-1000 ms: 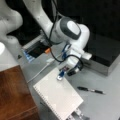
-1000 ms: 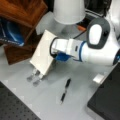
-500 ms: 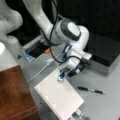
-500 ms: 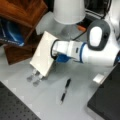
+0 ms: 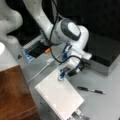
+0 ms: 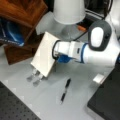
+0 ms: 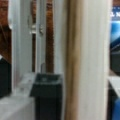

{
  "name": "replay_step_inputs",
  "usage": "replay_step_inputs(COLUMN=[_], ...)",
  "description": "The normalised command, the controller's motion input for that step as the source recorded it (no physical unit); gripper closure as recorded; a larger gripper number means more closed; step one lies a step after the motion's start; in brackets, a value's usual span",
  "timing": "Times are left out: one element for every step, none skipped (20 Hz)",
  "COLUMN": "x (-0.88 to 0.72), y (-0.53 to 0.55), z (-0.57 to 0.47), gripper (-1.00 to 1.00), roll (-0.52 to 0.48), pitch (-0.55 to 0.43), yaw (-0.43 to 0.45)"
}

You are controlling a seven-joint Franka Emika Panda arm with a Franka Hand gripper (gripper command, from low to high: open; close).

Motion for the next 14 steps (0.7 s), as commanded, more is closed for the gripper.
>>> replay_step_inputs(x=[-0.23, -0.23, -0.22, -0.21, -0.2, -0.19, -0.2, -0.2, -0.2, -0.19, -0.19, -0.18, -0.18, -0.17], y=[-0.14, -0.15, -0.16, -0.16, -0.17, -0.17, -0.18, -0.19, -0.18, -0.18, -0.17, -0.18, -0.17, -0.17], z=[0.02, 0.03, 0.03, 0.03, 0.04, 0.04, 0.04, 0.04, 0.04, 0.04, 0.05, 0.05, 0.05, 0.05], gripper=[1.0, 1.0, 1.0, 1.0, 1.0, 1.0, 1.0, 1.0, 1.0, 1.0, -1.0, -1.0, -1.0, -1.0], roll=[-0.151, -0.142, -0.132, -0.128, -0.112, -0.093, -0.082, -0.082, -0.081, -0.079, -0.091, -0.028, -0.022, -0.021], pitch=[-0.061, -0.062, -0.065, -0.069, -0.072, -0.07, -0.072, -0.071, -0.07, -0.073, -0.068, -0.056, -0.057, -0.061], yaw=[0.129, 0.127, 0.127, 0.128, 0.12, 0.096, 0.068, 0.068, 0.069, 0.071, 0.083, 0.041, 0.031, 0.033])
